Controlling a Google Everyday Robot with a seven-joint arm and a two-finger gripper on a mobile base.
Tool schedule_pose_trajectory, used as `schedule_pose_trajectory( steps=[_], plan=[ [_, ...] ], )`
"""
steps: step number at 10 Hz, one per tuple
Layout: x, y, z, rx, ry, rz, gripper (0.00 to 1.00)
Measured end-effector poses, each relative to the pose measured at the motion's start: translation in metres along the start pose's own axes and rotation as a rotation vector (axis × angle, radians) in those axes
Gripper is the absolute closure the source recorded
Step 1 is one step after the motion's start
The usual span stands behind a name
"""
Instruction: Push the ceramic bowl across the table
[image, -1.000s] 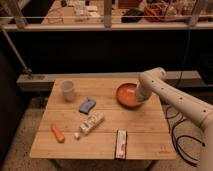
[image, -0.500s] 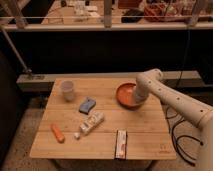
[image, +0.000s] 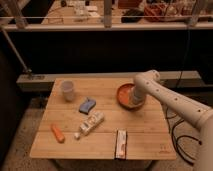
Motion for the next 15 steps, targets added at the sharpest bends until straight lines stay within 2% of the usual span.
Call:
schedule_pose_trajectory(
  steps=[12,15],
  plan=[
    [-0.041,0.01,0.016,-0.056,-0.045,-0.064,0.95],
    [-0.069,0.015,0.021,-0.073,-0.056,-0.104,0.95]
  ],
)
